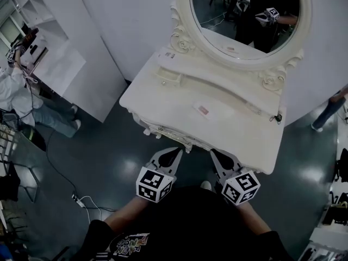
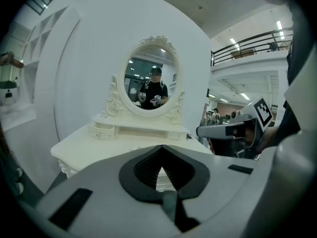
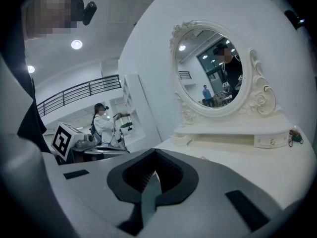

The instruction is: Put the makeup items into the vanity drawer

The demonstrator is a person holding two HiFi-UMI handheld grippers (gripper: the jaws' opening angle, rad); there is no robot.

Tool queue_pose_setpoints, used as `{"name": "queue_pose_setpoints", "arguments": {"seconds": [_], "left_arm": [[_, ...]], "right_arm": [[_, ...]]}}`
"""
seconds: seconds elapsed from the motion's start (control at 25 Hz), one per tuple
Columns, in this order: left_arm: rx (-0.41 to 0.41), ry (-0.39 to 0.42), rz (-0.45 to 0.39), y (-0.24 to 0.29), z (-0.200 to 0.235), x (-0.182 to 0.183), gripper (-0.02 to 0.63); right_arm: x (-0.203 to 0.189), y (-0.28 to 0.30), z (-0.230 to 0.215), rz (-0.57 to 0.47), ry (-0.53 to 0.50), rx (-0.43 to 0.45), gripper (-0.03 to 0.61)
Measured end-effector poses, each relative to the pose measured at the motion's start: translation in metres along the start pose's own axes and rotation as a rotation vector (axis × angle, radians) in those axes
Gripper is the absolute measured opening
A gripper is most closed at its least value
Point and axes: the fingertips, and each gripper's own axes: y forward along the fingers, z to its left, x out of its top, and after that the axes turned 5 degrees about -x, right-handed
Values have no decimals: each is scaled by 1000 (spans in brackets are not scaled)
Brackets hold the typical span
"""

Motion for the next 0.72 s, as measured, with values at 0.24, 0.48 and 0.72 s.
{"name": "queue_pose_setpoints", "arguments": {"seconds": [0.24, 0.48, 0.72], "left_arm": [[6, -17, -6, -7, 12, -2, 8], [-7, -18, -7, -15, 25, -4, 8], [-27, -12, 0, -20, 41, -4, 8]], "right_arm": [[-2, 3, 0, -4, 14, -34, 28], [1, 15, 9, -18, -17, -49, 28], [0, 27, 11, -21, -17, -74, 28]]}}
